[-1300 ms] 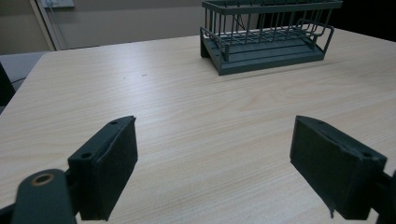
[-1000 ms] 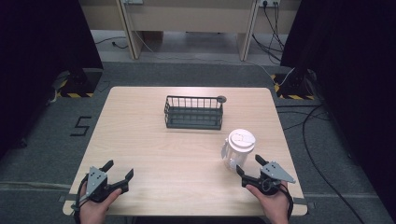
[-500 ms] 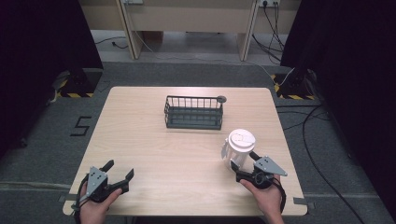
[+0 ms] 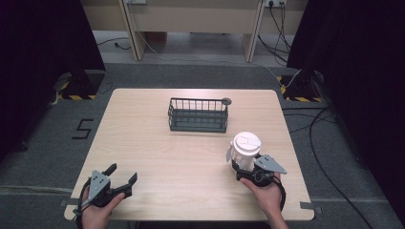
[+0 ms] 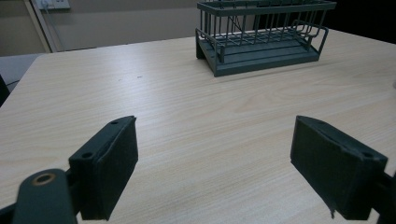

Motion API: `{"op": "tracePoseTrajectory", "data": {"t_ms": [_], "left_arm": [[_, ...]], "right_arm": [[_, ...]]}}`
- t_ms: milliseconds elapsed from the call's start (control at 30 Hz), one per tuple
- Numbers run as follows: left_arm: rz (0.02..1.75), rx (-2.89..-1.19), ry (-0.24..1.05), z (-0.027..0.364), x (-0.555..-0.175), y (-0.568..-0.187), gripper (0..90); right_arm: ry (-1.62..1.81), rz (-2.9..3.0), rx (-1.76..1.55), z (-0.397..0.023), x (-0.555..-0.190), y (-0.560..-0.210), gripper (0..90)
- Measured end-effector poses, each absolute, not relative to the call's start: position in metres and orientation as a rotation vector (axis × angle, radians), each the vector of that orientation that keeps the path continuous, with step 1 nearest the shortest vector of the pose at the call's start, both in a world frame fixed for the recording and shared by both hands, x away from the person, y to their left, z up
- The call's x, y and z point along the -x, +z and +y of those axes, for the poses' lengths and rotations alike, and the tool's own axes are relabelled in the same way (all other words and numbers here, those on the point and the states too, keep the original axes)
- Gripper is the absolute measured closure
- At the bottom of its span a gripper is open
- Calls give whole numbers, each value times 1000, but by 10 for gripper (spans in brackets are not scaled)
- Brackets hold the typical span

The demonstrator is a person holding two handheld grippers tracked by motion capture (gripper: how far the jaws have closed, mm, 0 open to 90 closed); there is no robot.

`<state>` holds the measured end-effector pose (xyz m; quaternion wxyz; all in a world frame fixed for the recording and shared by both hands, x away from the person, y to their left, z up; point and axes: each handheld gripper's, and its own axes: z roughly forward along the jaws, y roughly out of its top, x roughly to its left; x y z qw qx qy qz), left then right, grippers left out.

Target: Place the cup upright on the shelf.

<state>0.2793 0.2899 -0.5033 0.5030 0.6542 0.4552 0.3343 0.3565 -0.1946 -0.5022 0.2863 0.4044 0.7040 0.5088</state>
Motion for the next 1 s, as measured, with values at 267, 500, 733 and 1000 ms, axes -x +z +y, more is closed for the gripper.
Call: {"op": "tracePoseTrajectory", "data": {"t_ms": [267,500,733,1000], "left_arm": [[1098,-1581,804,290,-279,-503,145],[1097,-1581,802,290,-279,-504,145],[1099,-1581,801,290,-279,-504,146],[1098,-1581,801,289,-279,-503,146]], "right_arm": [[1369,1871,-1064,-190,-363,-506,154],[1377,1863,-1065,-191,-364,-505,180],[1389,1853,-1053,-191,-363,-498,183],[1398,1841,-1015,-188,-364,-480,183]]}}
